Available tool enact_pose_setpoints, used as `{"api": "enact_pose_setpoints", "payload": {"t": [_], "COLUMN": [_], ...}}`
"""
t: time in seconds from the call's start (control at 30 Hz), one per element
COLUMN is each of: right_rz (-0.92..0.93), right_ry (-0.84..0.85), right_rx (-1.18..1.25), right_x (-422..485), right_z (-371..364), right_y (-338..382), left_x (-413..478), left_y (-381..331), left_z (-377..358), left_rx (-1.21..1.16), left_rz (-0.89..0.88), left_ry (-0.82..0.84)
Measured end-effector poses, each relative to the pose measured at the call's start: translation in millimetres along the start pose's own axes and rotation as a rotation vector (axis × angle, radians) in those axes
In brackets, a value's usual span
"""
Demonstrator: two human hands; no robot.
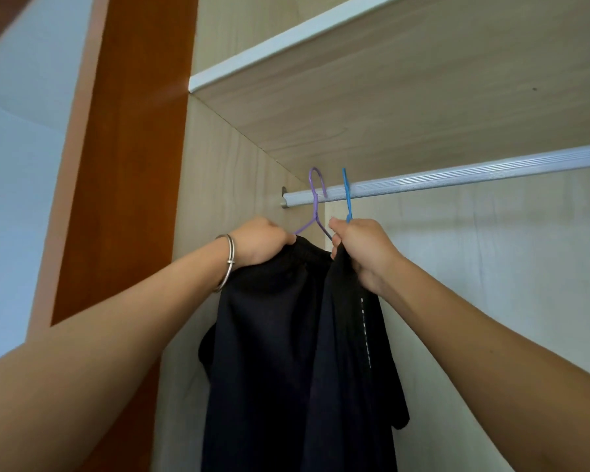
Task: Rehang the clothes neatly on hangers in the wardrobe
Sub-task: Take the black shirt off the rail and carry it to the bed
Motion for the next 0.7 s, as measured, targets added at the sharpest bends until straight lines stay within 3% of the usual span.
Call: {"api": "enact_pose_setpoints", "payload": {"t": [0.17, 0.5, 0.7], "right_rz": [-0.068, -0.090, -0.298], "right_ry": [0.203, 0.519, 0.813], "right_rx": [-0.008, 0.190, 0.654], "right_x": [-36, -147, -247], "right_z": [-22, -96, -152], "right_y": [-35, -42, -8], "left_x": [-48, -194, -292], "left_y": [15, 45, 46], "left_z": [4, 49, 99], "left_rx": [-0.048, 0.131, 0.343], "left_rz": [0.083, 0.306, 0.442], "left_ry": [-0.027, -0.146, -0.124]}}
Point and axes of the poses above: each hand's wrist, its own x-axis towards the middle knuckle, its own z-axis out of the back of the hand, y = z × x, the point moved 6 cm from there along x, towards the middle knuckle, and after that the axes turned 1 degree about z, right-handed, at the moved point
